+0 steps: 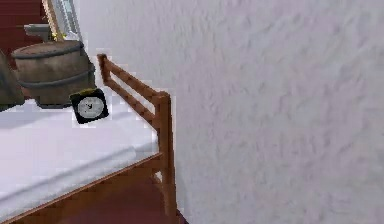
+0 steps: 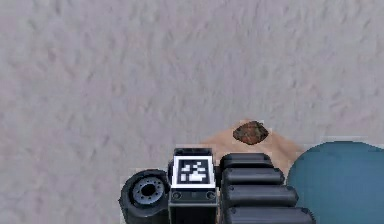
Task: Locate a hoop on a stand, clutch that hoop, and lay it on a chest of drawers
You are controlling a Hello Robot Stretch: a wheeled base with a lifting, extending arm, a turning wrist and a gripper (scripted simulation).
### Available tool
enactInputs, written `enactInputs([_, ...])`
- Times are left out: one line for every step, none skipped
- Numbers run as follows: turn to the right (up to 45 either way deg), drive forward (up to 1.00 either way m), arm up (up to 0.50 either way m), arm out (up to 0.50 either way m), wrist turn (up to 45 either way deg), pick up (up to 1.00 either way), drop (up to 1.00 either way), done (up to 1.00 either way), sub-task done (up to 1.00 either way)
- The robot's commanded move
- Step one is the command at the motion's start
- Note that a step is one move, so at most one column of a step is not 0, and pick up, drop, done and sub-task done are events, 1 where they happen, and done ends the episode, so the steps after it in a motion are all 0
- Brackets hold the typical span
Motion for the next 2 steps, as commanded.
enactInputs([45.0, 0.0, 0.0, 0.0, 0.0, 0.0, 0.0, 0.0, 0.0])
enactInputs([45.0, 0.0, 0.0, 0.0, 0.0, 0.0, 0.0, 0.0, 0.0])
